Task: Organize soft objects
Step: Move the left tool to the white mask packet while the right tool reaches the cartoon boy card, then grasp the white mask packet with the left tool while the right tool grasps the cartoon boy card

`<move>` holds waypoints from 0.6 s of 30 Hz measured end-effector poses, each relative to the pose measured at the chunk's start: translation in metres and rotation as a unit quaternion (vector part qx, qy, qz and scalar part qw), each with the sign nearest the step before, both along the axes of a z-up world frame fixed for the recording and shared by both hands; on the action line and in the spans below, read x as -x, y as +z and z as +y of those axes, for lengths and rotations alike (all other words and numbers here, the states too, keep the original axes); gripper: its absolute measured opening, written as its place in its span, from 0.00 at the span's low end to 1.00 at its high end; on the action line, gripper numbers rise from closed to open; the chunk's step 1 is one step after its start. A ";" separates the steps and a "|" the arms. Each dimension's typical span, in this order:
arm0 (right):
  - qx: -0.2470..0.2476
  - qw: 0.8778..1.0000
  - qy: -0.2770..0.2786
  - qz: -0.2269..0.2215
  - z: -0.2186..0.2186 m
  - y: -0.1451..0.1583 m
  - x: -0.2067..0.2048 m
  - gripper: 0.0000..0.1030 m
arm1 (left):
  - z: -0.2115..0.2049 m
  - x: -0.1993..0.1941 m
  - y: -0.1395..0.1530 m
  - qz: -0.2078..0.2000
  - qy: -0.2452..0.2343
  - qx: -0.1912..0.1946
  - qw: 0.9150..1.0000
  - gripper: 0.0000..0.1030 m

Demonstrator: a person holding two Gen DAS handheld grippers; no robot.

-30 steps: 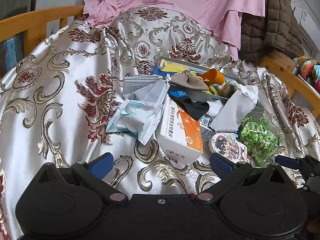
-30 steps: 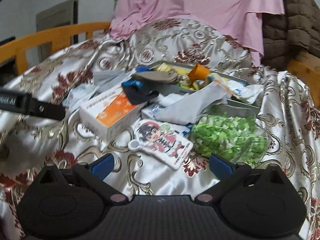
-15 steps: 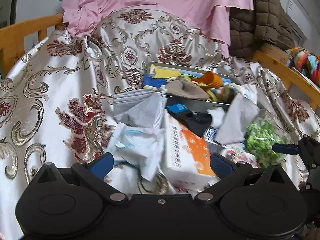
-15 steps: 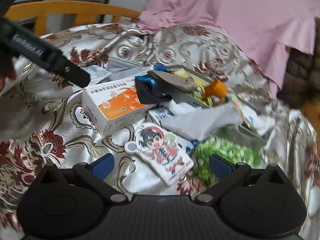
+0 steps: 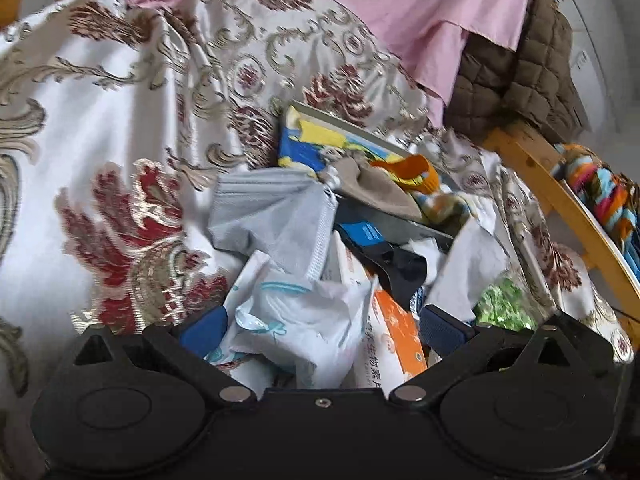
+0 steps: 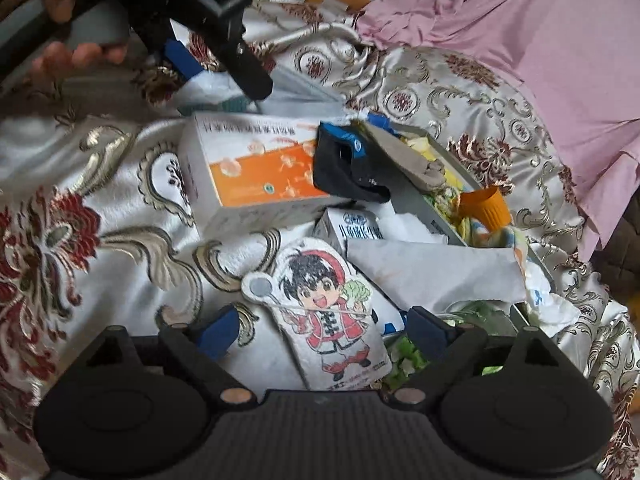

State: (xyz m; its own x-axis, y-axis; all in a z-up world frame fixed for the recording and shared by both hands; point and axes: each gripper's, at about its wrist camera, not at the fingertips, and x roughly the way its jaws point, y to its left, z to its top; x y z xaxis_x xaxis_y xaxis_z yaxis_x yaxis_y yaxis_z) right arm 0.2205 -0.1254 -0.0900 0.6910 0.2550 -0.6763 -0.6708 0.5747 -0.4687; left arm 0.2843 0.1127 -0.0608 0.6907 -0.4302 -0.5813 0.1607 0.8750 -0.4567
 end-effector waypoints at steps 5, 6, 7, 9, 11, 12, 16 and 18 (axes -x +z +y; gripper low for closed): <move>0.017 1.000 0.006 0.006 0.005 -0.007 -0.011 0.82 | -0.002 -0.003 -0.004 -0.005 -0.008 0.005 1.000 0.92; 0.016 1.000 0.006 0.004 0.005 -0.007 -0.012 0.79 | -0.002 -0.003 -0.005 -0.004 -0.007 0.011 1.000 0.91; 0.014 1.000 0.005 0.002 0.006 -0.007 -0.013 0.75 | 0.000 -0.003 -0.005 -0.004 -0.007 0.016 1.000 0.90; 0.009 1.000 0.004 0.004 0.007 -0.008 -0.014 0.66 | 0.001 -0.003 -0.006 -0.005 -0.008 0.022 1.000 0.87; 0.001 1.000 0.002 0.003 0.008 -0.009 -0.014 0.65 | 0.000 -0.002 -0.006 -0.007 -0.009 0.021 1.000 0.86; -0.003 1.000 0.002 0.002 0.008 -0.008 -0.014 0.65 | -0.001 -0.002 -0.006 -0.010 -0.009 0.020 1.000 0.85; -0.037 0.999 -0.002 0.006 0.006 -0.003 -0.014 0.63 | -0.003 0.002 -0.004 -0.022 -0.014 0.014 1.000 0.85; -0.045 0.999 -0.002 -0.001 0.008 0.000 -0.011 0.63 | -0.006 0.004 -0.002 -0.033 -0.020 0.005 0.999 0.84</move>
